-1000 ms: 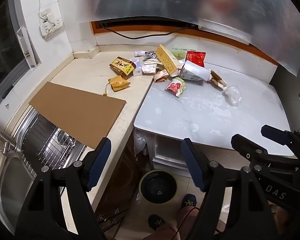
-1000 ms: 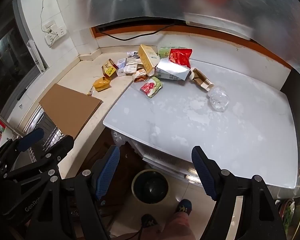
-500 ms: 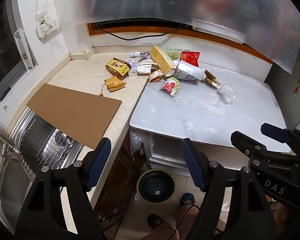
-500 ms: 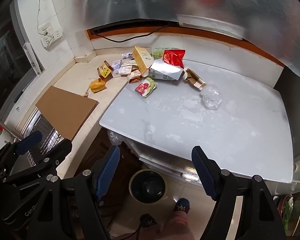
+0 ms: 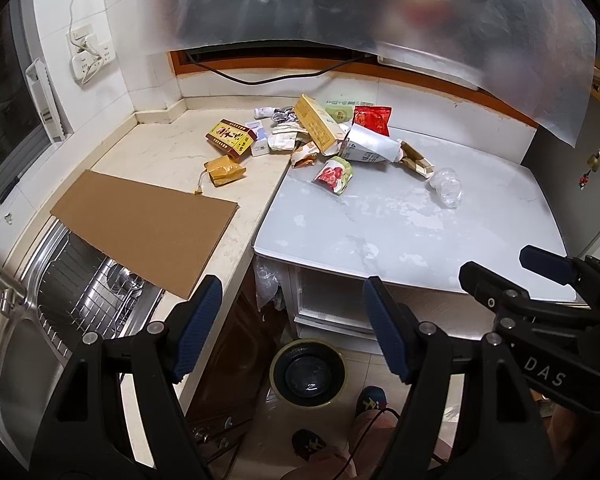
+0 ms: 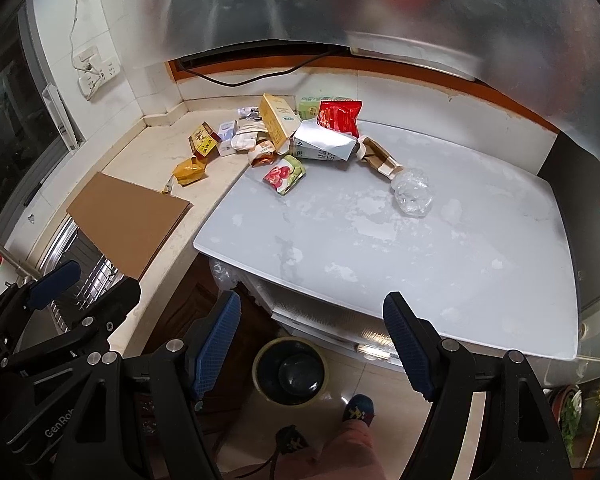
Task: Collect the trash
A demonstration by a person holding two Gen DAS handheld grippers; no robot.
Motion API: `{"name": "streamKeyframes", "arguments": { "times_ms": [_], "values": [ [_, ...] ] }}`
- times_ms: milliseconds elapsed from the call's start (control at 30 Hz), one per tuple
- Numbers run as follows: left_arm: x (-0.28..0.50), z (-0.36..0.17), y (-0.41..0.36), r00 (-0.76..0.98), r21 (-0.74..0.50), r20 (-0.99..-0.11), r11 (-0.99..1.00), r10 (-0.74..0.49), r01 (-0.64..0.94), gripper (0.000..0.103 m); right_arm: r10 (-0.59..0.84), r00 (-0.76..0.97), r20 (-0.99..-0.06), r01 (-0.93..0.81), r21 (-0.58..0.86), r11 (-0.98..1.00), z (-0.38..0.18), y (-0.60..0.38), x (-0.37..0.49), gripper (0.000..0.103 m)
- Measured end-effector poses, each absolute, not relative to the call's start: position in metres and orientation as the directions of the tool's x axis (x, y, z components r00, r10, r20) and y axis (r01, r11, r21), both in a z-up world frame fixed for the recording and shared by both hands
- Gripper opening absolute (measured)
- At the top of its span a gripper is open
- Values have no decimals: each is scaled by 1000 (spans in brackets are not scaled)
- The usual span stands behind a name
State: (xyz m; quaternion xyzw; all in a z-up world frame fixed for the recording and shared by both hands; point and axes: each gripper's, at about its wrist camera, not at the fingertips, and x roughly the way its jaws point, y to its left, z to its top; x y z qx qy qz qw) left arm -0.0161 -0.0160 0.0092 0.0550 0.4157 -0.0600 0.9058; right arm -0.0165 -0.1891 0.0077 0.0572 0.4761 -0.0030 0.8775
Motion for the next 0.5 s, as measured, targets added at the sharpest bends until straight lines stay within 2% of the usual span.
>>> {"name": "streamKeyframes", "arguments": {
  "times_ms": [500],
  "values": [
    [-25,10,-3,639,50,-767,987,-58,150,70,52,552,-832,58,100,993,11,-181,-21,76]
  ]
}}
